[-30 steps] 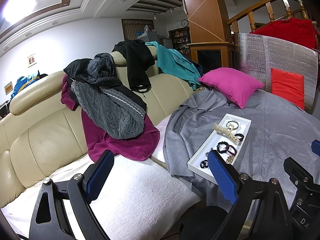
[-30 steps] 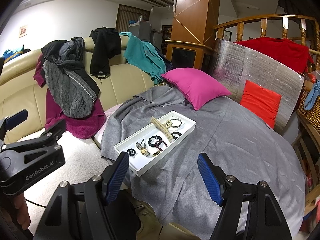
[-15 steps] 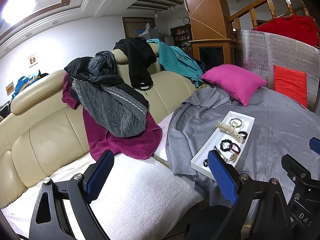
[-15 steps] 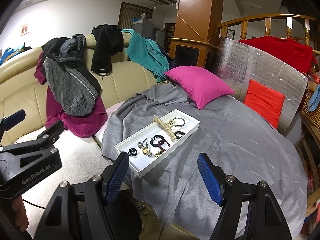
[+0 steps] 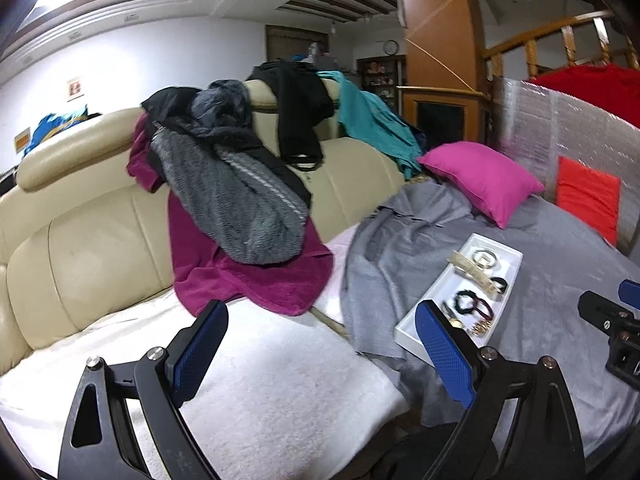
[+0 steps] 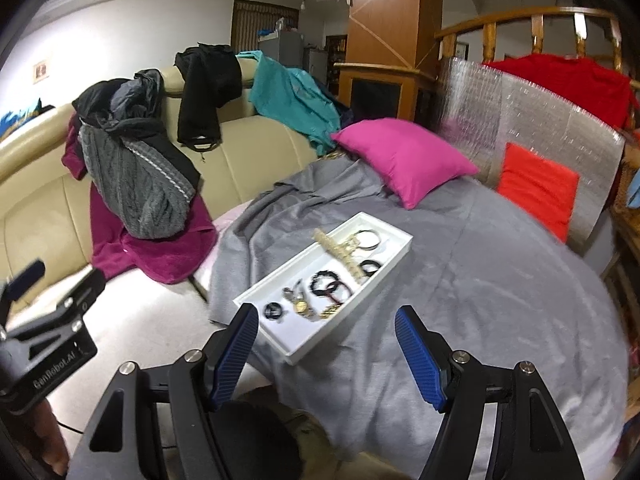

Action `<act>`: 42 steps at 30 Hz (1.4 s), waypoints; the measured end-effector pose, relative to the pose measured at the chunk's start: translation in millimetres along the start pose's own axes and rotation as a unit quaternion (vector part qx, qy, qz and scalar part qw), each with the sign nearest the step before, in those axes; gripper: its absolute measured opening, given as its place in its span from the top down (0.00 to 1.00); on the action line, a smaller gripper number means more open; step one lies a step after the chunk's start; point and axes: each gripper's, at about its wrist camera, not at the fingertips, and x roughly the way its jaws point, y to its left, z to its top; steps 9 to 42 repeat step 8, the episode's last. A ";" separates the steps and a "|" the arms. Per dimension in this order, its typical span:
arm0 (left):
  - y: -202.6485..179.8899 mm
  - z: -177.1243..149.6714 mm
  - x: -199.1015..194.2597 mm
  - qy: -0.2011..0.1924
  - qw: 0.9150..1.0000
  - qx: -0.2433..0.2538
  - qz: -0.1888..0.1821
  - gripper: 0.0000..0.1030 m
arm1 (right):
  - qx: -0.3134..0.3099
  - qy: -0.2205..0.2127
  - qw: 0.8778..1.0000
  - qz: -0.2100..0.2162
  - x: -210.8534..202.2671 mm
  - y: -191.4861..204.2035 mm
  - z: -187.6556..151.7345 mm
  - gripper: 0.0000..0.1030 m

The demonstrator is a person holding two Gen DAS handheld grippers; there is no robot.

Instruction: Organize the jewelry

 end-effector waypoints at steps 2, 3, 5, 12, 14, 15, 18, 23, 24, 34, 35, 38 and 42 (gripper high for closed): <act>10.0 -0.1 2.3 -0.002 1.000 -0.009 0.005 0.08 | -0.002 0.003 1.000 0.006 4.6 6.9 2.7 0.28; 12.3 0.2 2.1 -0.006 1.000 -0.009 0.006 0.08 | -0.005 0.004 1.000 0.008 6.5 10.1 3.8 0.28; 12.4 1.6 0.2 -0.017 1.000 -0.001 0.017 0.08 | -0.001 0.004 1.000 0.016 10.0 12.6 5.1 0.28; 2.9 3.5 -2.9 -0.023 0.999 0.018 0.020 0.08 | 0.011 0.003 1.000 0.027 15.3 8.9 5.2 0.28; 2.9 3.5 -2.9 -0.023 0.999 0.018 0.020 0.08 | 0.011 0.003 1.000 0.027 15.3 8.9 5.2 0.28; 2.9 3.5 -2.9 -0.023 0.999 0.018 0.020 0.08 | 0.011 0.003 1.000 0.027 15.3 8.9 5.2 0.28; 2.9 3.5 -2.9 -0.023 0.999 0.018 0.020 0.08 | 0.011 0.003 1.000 0.027 15.3 8.9 5.2 0.28; 2.9 3.5 -2.9 -0.023 0.999 0.018 0.020 0.08 | 0.011 0.003 1.000 0.027 15.3 8.9 5.2 0.28; 2.9 3.5 -2.9 -0.023 0.999 0.018 0.020 0.08 | 0.011 0.003 1.000 0.027 15.3 8.9 5.2 0.28; 2.9 3.5 -2.9 -0.023 0.999 0.018 0.020 0.08 | 0.011 0.003 1.000 0.027 15.3 8.9 5.2 0.28; 2.9 3.5 -2.9 -0.023 0.999 0.018 0.020 0.08 | 0.011 0.003 1.000 0.027 15.3 8.9 5.2 0.28; 2.9 3.5 -2.9 -0.023 0.999 0.018 0.020 0.08 | 0.011 0.003 1.000 0.027 15.3 8.9 5.2 0.28; 2.9 3.5 -2.9 -0.023 0.999 0.018 0.020 0.08 | 0.011 0.003 1.000 0.027 15.3 8.9 5.2 0.28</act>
